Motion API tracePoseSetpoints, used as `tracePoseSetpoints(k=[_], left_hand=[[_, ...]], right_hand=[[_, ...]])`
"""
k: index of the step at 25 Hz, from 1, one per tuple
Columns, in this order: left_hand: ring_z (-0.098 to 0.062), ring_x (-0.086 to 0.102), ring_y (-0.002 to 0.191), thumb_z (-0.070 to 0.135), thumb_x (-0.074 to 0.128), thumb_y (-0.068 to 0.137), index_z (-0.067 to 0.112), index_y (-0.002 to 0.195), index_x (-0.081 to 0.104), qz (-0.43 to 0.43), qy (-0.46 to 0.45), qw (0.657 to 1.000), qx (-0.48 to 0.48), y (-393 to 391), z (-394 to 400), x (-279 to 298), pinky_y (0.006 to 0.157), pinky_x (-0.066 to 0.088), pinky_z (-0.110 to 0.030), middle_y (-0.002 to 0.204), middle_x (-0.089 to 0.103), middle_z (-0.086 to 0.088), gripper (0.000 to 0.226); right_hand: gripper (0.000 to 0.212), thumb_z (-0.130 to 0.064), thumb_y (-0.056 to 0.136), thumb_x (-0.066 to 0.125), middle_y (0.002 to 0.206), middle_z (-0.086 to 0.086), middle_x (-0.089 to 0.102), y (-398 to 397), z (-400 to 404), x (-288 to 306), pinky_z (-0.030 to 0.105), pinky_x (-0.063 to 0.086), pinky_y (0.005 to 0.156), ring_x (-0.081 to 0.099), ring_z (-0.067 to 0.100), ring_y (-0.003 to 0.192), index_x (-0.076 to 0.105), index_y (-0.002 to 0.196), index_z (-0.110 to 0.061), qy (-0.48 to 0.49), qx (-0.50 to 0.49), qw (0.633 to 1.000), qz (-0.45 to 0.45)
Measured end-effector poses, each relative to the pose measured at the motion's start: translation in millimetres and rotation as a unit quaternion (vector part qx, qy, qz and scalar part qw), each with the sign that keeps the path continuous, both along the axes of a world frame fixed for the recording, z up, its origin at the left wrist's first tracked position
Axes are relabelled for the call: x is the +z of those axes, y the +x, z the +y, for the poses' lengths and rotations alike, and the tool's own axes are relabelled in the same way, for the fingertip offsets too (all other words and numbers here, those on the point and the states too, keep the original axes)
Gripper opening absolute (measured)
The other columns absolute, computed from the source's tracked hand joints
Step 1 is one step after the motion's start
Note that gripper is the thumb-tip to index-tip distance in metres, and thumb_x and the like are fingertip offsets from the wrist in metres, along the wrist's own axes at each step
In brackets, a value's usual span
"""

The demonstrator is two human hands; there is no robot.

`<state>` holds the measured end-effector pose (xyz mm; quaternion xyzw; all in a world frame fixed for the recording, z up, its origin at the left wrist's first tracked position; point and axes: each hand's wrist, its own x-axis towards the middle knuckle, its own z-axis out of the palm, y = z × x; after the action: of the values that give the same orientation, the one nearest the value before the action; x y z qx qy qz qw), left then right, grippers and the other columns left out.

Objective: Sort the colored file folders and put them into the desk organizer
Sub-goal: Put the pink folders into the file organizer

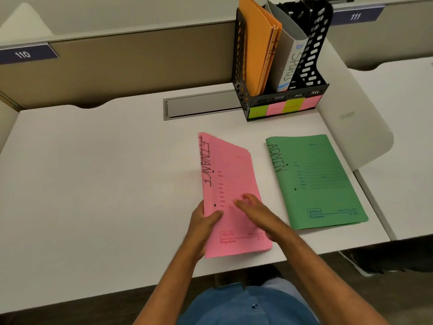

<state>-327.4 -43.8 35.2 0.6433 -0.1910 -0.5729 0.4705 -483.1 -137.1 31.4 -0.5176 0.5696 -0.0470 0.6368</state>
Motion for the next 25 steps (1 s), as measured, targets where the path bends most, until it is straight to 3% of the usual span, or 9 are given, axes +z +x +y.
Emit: tracePoseSetpoints(k=[3, 5, 8, 11, 14, 16, 19, 23, 25], left_hand=[[-0.018, 0.073, 0.103, 0.026, 0.062, 0.097, 0.03, 0.136, 0.057, -0.119, -0.065, 0.988, -0.079, -11.0, -28.9, 30.2, 0.088, 0.062, -0.04, 0.119, 0.073, 0.006, 0.04], [-0.014, 0.07, 0.102, 0.037, 0.059, 0.096, 0.031, 0.134, 0.056, -0.218, -0.097, 0.964, -0.118, -21.2, -53.7, 51.3, 0.085, 0.061, -0.032, 0.118, 0.07, 0.01, 0.038], [-0.013, 0.066, 0.088, 0.029, 0.062, 0.097, 0.028, 0.128, 0.055, -0.362, -0.15, 0.909, -0.142, -42.4, -86.7, 73.3, 0.075, 0.059, -0.025, 0.105, 0.066, 0.008, 0.031], [-0.014, 0.062, 0.09, 0.019, 0.068, 0.09, 0.022, 0.131, 0.056, -0.439, -0.228, 0.852, -0.171, -65.8, -112.3, 86.3, 0.076, 0.053, -0.023, 0.112, 0.066, 0.002, 0.043], [-0.025, 0.06, 0.115, 0.016, 0.071, 0.084, 0.015, 0.139, 0.054, -0.477, -0.285, 0.809, -0.193, -92.3, -136.4, 85.8, 0.091, 0.055, -0.037, 0.134, 0.063, -0.006, 0.057], [-0.029, 0.055, 0.128, 0.015, 0.072, 0.081, 0.012, 0.143, 0.052, -0.483, -0.303, 0.793, -0.214, -112.2, -151.1, 80.4, 0.101, 0.054, -0.046, 0.144, 0.058, -0.008, 0.065], [-0.027, 0.044, 0.141, 0.015, 0.075, 0.08, 0.015, 0.151, 0.045, -0.486, -0.301, 0.786, -0.236, -139.8, -181.3, 69.3, 0.112, 0.046, -0.046, 0.156, 0.047, -0.007, 0.077], [-0.024, 0.033, 0.15, 0.019, 0.07, 0.084, 0.017, 0.154, 0.039, -0.476, -0.311, 0.785, -0.246, -168.4, -224.2, 65.8, 0.119, 0.039, -0.044, 0.164, 0.035, -0.003, 0.077], [-0.017, 0.029, 0.152, 0.027, 0.069, 0.088, 0.02, 0.155, 0.038, -0.443, -0.311, 0.801, -0.257, -174.4, -247.3, 70.8, 0.122, 0.033, -0.037, 0.166, 0.032, 0.001, 0.074]], right_hand=[[0.061, -0.062, 0.096, 0.052, 0.142, -0.012, 0.049, 2.9, -15.6, 47.3, 0.056, 0.044, 0.104, 0.044, 0.018, 0.13, 0.039, 0.146, -0.03, 0.023, -0.03, 0.994, -0.1], [0.057, -0.06, 0.092, 0.061, 0.132, -0.018, 0.054, -0.7, -30.5, 76.5, 0.054, 0.051, 0.099, 0.046, 0.015, 0.128, 0.044, 0.139, -0.034, 0.01, -0.068, 0.983, -0.169], [0.069, -0.051, 0.085, 0.076, 0.133, -0.002, 0.063, -16.1, -55.2, 111.2, 0.058, 0.056, 0.093, 0.058, 0.025, 0.128, 0.05, 0.142, -0.025, -0.015, -0.152, 0.956, -0.25], [0.046, -0.032, 0.089, 0.075, 0.102, 0.0, 0.072, -38.0, -75.9, 134.4, 0.053, 0.059, 0.088, 0.07, 0.024, 0.102, 0.059, 0.13, -0.017, -0.085, -0.213, 0.931, -0.284], [0.016, -0.017, 0.09, 0.073, 0.07, -0.01, 0.066, -58.8, -92.3, 143.1, 0.041, 0.059, 0.076, 0.067, 0.016, 0.076, 0.064, 0.102, -0.02, -0.126, -0.333, 0.888, -0.292], [0.019, -0.007, 0.087, 0.073, 0.07, -0.01, 0.068, -70.9, -105.5, 145.7, 0.03, 0.057, 0.063, 0.067, 0.012, 0.069, 0.066, 0.1, -0.019, -0.123, -0.424, 0.846, -0.299], [0.023, 0.005, 0.086, 0.067, 0.068, -0.01, 0.07, -91.6, -129.3, 145.1, 0.023, 0.055, 0.058, 0.068, 0.009, 0.064, 0.066, 0.092, -0.017, -0.146, -0.503, 0.802, -0.288], [0.027, 0.008, 0.088, 0.063, 0.068, -0.013, 0.073, -112.1, -165.0, 146.5, 0.023, 0.056, 0.065, 0.07, 0.004, 0.067, 0.066, 0.088, -0.019, -0.198, -0.514, 0.791, -0.267], [0.03, 0.009, 0.09, 0.061, 0.071, -0.015, 0.074, -118.1, -182.8, 148.5, 0.022, 0.056, 0.067, 0.071, 0.003, 0.07, 0.066, 0.089, -0.02, -0.22, -0.509, 0.788, -0.269]])
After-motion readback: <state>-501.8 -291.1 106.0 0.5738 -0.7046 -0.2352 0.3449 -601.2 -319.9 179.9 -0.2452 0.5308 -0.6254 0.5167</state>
